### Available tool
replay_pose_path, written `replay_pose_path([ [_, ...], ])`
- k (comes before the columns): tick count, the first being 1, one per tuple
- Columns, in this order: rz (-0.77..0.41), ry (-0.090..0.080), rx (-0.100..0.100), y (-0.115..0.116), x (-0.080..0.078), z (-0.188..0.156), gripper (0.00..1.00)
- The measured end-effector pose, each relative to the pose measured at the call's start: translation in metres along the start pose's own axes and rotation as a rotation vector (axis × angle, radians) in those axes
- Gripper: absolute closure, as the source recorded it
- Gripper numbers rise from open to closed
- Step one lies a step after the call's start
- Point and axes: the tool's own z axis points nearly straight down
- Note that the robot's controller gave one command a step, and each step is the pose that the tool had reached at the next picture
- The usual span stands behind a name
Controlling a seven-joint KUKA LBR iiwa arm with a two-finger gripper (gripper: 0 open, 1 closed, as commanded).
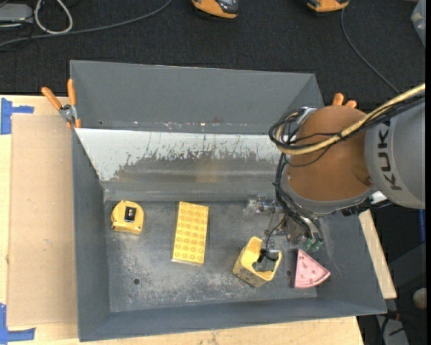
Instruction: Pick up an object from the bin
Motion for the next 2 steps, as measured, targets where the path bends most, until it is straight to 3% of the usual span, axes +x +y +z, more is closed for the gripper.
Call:
replay_pose_path([
  [1,0.0,0.0,0.0,0.0,0.0,0.0,0.0],
  [2,0.089,-0.004,0.0,-0.006,-0.013,0.039,0.0],
])
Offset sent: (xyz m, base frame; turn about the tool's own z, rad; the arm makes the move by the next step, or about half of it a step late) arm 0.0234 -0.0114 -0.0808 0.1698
